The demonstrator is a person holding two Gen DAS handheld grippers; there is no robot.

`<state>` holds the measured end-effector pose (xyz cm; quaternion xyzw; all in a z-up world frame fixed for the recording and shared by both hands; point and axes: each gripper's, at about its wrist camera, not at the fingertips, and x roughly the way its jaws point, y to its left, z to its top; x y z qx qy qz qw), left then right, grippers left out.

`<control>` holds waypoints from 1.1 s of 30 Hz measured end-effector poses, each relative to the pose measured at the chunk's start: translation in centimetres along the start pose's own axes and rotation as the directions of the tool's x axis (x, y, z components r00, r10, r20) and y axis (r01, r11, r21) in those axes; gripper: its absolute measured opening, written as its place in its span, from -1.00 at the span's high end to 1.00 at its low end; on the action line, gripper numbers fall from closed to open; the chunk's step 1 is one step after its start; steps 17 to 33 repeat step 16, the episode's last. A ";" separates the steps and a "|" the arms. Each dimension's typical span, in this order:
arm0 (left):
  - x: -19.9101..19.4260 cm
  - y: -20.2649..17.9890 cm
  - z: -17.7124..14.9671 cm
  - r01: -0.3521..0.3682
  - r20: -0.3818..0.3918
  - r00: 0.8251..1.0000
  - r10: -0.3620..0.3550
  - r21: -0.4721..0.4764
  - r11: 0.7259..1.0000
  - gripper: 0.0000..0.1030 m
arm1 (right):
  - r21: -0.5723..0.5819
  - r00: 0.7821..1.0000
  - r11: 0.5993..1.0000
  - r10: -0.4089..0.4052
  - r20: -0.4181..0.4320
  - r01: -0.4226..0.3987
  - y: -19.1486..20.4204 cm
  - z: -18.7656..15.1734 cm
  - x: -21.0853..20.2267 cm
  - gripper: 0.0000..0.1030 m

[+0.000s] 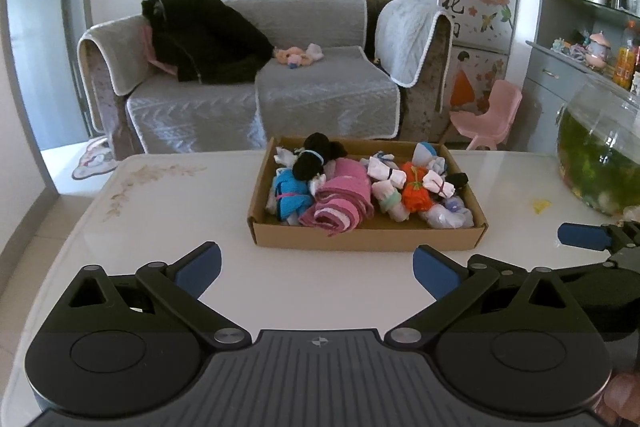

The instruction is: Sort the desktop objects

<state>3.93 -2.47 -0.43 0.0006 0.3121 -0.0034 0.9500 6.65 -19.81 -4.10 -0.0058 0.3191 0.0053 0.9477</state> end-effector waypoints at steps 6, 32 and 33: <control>0.4 0.1 -0.3 -0.010 -0.020 1.000 0.010 0.003 1.000 -1.00 | -0.004 1.000 1.000 -0.001 -0.005 0.000 0.2 -0.1 0.1 -0.99; 0.9 0.2 -0.6 -0.021 -0.033 0.999 0.022 0.006 1.000 -1.00 | -0.004 1.000 1.000 -0.006 -0.016 0.006 0.1 -0.2 0.2 -0.99; 0.9 0.2 -0.6 -0.021 -0.033 0.999 0.022 0.006 1.000 -1.00 | -0.004 1.000 1.000 -0.006 -0.016 0.006 0.1 -0.2 0.2 -0.99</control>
